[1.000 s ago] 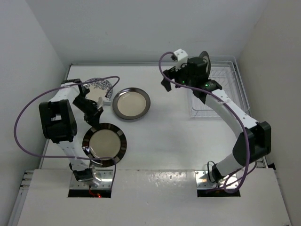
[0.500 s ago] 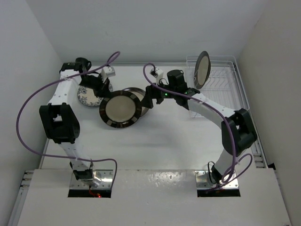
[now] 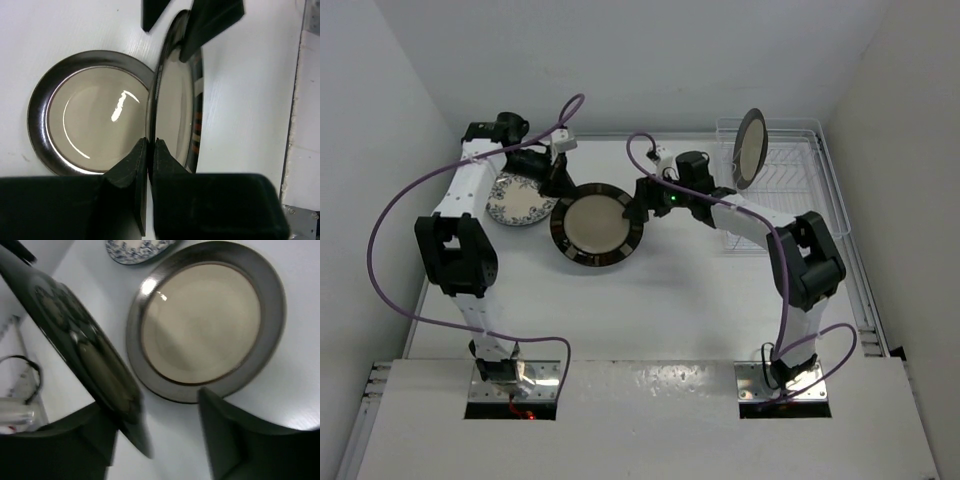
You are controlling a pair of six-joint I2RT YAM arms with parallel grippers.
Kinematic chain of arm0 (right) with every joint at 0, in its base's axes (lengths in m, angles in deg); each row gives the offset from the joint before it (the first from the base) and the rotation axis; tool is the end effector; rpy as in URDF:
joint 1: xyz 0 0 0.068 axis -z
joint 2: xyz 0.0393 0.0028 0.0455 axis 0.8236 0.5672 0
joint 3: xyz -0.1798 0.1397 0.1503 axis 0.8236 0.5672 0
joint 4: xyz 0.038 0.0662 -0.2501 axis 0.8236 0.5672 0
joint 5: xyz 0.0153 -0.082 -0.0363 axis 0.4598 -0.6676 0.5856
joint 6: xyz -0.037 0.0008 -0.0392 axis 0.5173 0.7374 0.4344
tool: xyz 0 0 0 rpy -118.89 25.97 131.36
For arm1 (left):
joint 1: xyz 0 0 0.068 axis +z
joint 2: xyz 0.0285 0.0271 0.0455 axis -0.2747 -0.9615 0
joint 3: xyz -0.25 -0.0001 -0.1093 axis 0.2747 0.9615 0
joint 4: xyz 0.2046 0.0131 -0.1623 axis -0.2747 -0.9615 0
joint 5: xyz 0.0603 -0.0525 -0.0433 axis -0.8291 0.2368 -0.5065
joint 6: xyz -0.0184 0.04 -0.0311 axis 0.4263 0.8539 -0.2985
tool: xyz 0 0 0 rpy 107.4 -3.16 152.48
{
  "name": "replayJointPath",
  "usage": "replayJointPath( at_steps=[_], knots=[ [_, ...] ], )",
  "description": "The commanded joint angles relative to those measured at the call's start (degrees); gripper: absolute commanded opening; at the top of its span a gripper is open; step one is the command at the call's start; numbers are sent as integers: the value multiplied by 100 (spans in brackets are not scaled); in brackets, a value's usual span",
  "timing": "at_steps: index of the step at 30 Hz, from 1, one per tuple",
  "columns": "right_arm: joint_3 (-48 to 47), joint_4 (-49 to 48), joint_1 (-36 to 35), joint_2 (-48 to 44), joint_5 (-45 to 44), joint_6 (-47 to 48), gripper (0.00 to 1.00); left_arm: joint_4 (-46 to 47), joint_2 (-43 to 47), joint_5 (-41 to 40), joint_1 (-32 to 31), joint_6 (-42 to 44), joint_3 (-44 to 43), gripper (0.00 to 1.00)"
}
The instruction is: Load the plates into the dish rack
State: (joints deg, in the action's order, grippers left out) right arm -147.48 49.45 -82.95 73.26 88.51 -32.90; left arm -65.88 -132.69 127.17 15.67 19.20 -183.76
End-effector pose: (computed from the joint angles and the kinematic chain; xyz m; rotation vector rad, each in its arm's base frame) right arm 0.3678 0.2122 0.2136 -0.4626 2.1367 1.0656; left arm 0.3752 -0.0318 0.3228 1.2020 1.9451 -0.9688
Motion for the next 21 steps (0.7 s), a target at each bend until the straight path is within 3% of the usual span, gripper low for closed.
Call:
replayJointPath(
  at_steps=[1,5,6,10,12,14,16,17,20,21],
  knots=[
    [-352,-815,-18,75,334,-325,57,-97,170,1173,-43,-7,-428,0],
    [-371,-1017,-18,146,871,-774,16,255,170,1174,9,-358,-428,0],
    [-266,-1323,-27,77,898,-1036,2,412,170,1235,10,-498,-428,0],
    [148,-1948,78,-362,951,-1537,0,1000,170,1132,62,-1208,-315,0],
    [270,-2150,157,-608,829,-1715,0,1632,118,745,10,-2033,-261,28],
    [341,-2502,298,-732,671,-2136,0,1688,117,419,10,-2126,-331,60],
    [403,-2669,430,-899,574,-2399,0,1740,65,418,10,-2257,-401,68],
    [368,-2679,535,-943,530,-2436,0,1810,65,418,10,-2336,-402,85],
    [333,-2565,676,-1110,294,-2489,0,2109,117,112,10,-2713,-507,100],
    [350,-2548,720,-1154,231,-2550,0,2171,117,-11,10,-2819,-560,100]
  ],
)
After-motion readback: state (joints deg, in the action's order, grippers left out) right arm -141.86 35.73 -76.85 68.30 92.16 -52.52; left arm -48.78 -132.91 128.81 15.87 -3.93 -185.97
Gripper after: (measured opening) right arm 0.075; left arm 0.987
